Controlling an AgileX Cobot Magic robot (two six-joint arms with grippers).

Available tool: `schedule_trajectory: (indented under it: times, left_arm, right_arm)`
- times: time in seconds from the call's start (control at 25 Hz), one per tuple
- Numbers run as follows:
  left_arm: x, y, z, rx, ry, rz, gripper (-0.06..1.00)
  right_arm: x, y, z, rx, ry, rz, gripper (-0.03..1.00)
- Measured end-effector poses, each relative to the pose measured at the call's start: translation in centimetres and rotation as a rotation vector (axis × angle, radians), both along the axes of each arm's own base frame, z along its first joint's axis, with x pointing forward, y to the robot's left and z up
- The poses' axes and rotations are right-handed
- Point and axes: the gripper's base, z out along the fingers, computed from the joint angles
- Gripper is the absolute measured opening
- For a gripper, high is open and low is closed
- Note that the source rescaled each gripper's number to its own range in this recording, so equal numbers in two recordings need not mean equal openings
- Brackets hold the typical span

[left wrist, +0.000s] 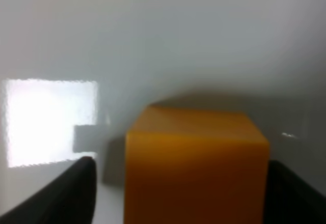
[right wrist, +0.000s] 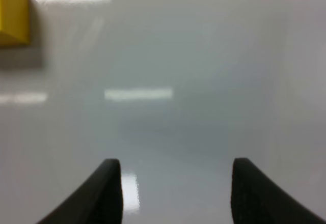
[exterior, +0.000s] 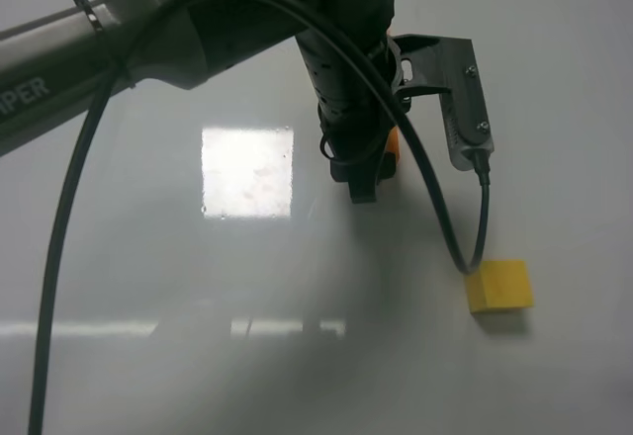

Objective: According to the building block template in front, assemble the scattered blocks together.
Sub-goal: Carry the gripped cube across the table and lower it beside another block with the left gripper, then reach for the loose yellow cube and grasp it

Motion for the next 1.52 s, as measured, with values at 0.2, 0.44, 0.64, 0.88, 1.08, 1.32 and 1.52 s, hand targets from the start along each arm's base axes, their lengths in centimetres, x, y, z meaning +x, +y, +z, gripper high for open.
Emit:
schedule_trajectory:
  times: [0.2, 0.44, 0.64, 0.88, 1.08, 1.32, 1.52]
  left_arm:
    - [-0.1, 0.1, 0.4, -0.017, 0.000, -0.004, 0.98]
    - [-2.6, 0.9, 3.9, -0.095, -0.025, -0.043, 1.00]
    - [-4.6, 2.9, 7.8, -0.228, -0.054, -0.026, 0.95]
    - [-1.4, 9.3, 11.2, -0.539, -0.029, 0.227, 0.70]
    - [1.5, 19.0, 11.6, -0.604, -0.083, 0.511, 0.56]
    - [2.1, 31.1, 9.2, -0.752, -0.066, 0.959, 0.54]
    - [0.3, 37.1, 9.9, -0.986, -0.087, 1.151, 0.54]
  right_arm:
    - [0.0, 0.0, 0.0, 0.000, 0.000, 0.000, 0.13]
    - [0.0, 0.0, 0.0, 0.000, 0.000, 0.000, 0.13]
    - [0.0, 0.0, 0.0, 0.000, 0.000, 0.000, 0.13]
    - [0.0, 0.0, 0.0, 0.000, 0.000, 0.000, 0.13]
    - [0.0, 0.0, 0.0, 0.000, 0.000, 0.000, 0.13]
    - [0.0, 0.0, 0.0, 0.000, 0.000, 0.000, 0.13]
    - [0.0, 0.0, 0.0, 0.000, 0.000, 0.000, 0.13]
